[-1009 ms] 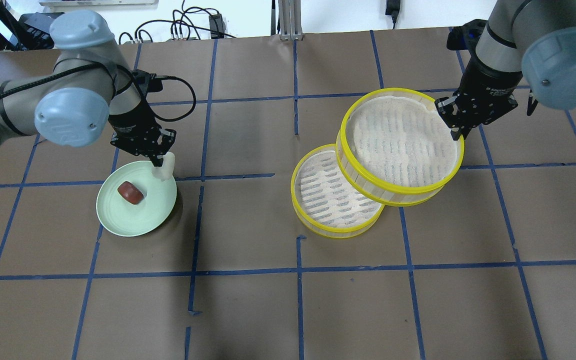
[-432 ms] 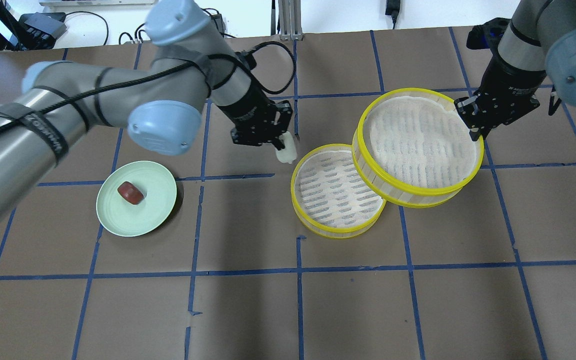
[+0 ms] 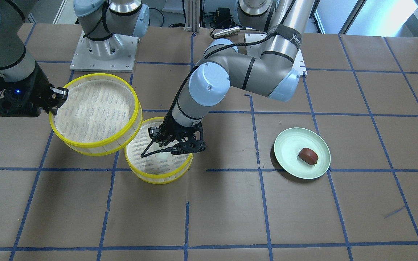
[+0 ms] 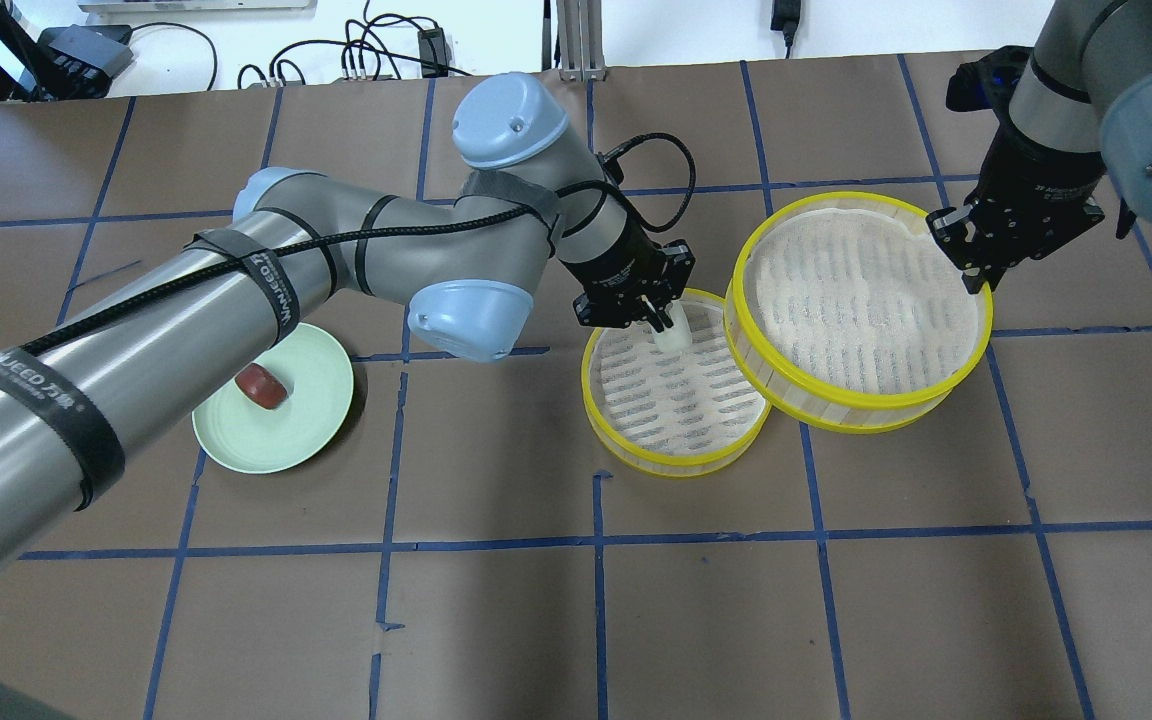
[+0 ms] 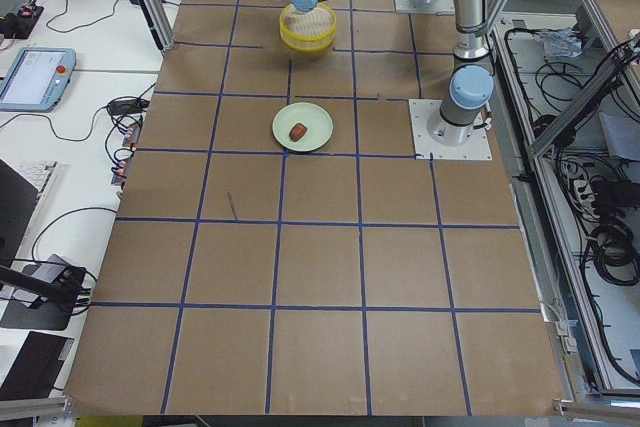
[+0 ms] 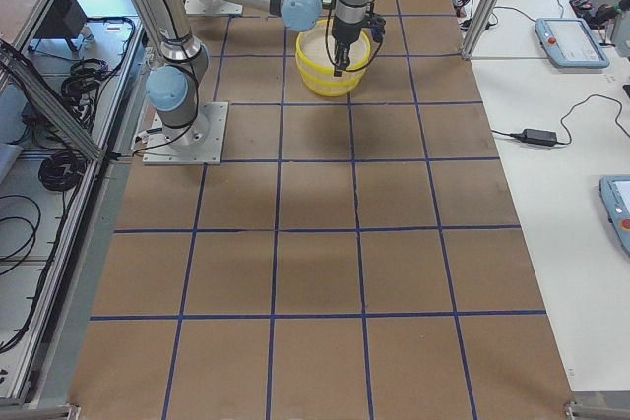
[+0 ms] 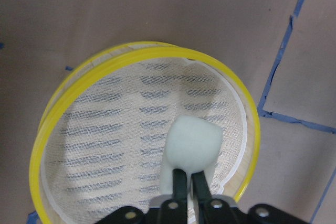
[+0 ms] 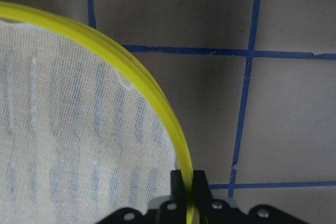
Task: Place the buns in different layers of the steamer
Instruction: 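Release the white bun with the left gripper while the right returns the tier, then lower the top tier onto the lower tier while the left reaches the red bun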
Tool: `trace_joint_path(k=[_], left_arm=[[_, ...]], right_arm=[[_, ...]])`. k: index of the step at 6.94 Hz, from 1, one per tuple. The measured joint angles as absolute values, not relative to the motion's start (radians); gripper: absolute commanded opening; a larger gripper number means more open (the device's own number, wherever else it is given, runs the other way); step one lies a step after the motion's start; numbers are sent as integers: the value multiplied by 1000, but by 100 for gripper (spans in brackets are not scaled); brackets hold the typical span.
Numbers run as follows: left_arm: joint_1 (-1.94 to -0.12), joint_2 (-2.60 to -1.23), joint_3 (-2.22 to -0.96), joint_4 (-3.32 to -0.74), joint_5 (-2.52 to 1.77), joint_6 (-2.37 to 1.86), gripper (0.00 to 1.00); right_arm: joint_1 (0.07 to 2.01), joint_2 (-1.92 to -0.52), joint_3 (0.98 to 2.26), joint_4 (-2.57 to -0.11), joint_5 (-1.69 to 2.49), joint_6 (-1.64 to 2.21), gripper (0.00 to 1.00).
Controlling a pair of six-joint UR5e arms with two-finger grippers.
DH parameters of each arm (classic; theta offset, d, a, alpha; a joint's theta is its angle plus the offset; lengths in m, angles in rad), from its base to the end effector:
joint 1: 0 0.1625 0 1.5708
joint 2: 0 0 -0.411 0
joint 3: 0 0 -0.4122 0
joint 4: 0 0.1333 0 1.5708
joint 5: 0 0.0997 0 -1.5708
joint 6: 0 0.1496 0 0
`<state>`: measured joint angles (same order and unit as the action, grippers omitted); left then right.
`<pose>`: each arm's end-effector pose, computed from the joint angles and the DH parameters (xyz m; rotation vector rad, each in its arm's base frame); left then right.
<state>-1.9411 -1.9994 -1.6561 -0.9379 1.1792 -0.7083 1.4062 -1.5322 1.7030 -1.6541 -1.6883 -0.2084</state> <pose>-0.4110 -0.5325 0.2082 0.4293 -2.7085 -0.1391 0.0309 -0.5205 0.3464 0.0743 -3.0371 -0.1638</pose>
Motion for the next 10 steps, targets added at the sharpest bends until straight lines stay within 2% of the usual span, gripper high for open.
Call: trace_joint_path(k=[3, 5, 10], left_arm=[[-1942, -1992, -1655, -942, 1200, -709, 78], [-1890, -1952, -1672, -984, 1360, -640, 78], [-1498, -1862, -1812, -1084, 1651, -167, 76]], right_arm=[[1407, -1534, 1704, -1661, -1693, -206, 5], [1413, -1533, 1704, -1667, -1685, -189, 5], [1536, -1489, 1715, -1719, -1652, -85, 6]])
